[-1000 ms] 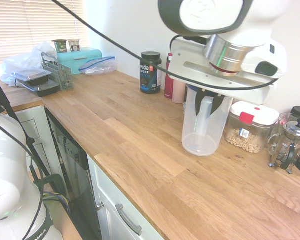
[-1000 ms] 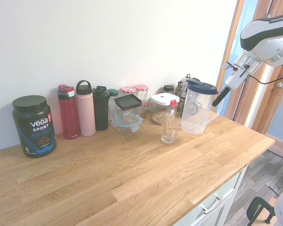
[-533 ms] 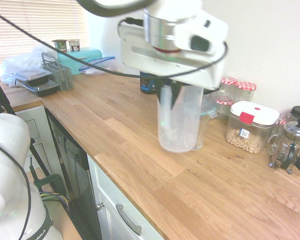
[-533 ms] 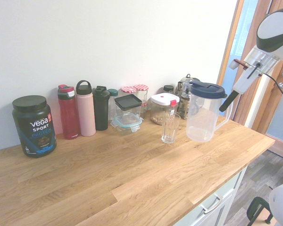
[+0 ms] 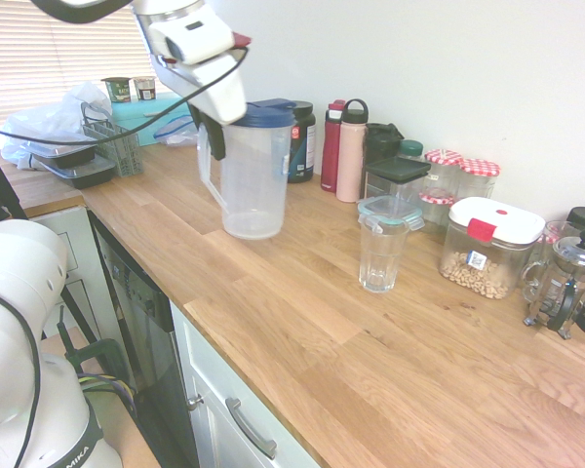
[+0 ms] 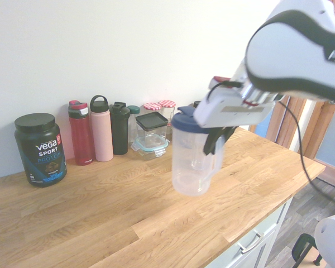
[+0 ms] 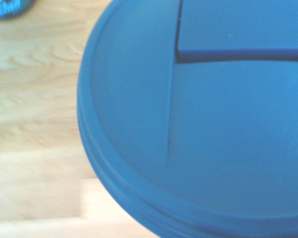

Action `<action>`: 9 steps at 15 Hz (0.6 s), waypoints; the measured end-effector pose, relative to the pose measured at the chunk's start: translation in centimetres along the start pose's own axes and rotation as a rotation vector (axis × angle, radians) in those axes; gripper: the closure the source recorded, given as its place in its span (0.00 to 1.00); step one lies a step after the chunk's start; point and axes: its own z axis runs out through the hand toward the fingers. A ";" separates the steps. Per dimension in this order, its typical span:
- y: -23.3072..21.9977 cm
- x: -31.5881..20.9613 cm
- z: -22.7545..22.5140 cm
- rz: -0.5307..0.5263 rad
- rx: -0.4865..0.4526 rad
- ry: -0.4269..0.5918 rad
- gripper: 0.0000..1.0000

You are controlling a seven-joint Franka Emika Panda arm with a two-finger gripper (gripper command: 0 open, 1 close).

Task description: Pour me some water

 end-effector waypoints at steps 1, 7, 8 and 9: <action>-1.5 -2.9 1.0 0.031 -0.003 0.036 1.00; -6.7 -9.2 5.8 0.039 0.008 0.108 1.00; -7.1 -8.4 6.6 0.039 -0.002 0.101 1.00; -7.4 -7.8 7.4 0.037 -0.010 0.095 1.00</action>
